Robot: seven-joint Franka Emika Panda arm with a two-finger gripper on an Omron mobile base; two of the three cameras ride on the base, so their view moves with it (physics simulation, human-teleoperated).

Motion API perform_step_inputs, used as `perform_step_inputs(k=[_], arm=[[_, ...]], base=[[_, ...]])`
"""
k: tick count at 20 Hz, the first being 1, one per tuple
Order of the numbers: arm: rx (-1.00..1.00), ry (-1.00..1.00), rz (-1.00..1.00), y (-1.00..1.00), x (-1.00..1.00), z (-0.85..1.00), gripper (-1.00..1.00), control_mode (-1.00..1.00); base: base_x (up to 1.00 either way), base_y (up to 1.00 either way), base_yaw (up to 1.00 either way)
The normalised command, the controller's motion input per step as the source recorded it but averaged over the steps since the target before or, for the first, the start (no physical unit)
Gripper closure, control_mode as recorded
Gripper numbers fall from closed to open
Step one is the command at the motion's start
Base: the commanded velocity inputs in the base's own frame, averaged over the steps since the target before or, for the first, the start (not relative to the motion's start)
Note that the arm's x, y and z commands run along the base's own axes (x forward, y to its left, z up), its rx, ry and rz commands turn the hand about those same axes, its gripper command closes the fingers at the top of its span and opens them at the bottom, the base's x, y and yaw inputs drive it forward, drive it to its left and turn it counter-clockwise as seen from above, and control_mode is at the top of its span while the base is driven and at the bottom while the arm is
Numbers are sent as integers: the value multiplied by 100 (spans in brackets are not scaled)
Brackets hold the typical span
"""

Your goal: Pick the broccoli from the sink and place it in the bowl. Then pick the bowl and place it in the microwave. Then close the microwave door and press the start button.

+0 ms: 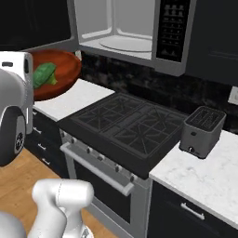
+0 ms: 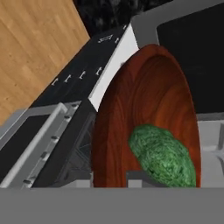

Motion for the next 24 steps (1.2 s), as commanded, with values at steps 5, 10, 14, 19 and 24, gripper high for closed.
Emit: perform_step_inputs(k=[5, 10, 14, 19, 24], arm=[[0, 0, 0, 0, 0, 0, 100, 100], [0, 0, 0, 0, 0, 0, 100, 100], [0, 0, 0, 0, 0, 0, 100, 100], [0, 0, 0, 0, 0, 0, 100, 100], [0, 0, 0, 0, 0, 0, 100, 100]], base=[[67, 0, 24], [86, 19, 18], [65, -16, 23], [12, -33, 31], [14, -15, 8]])
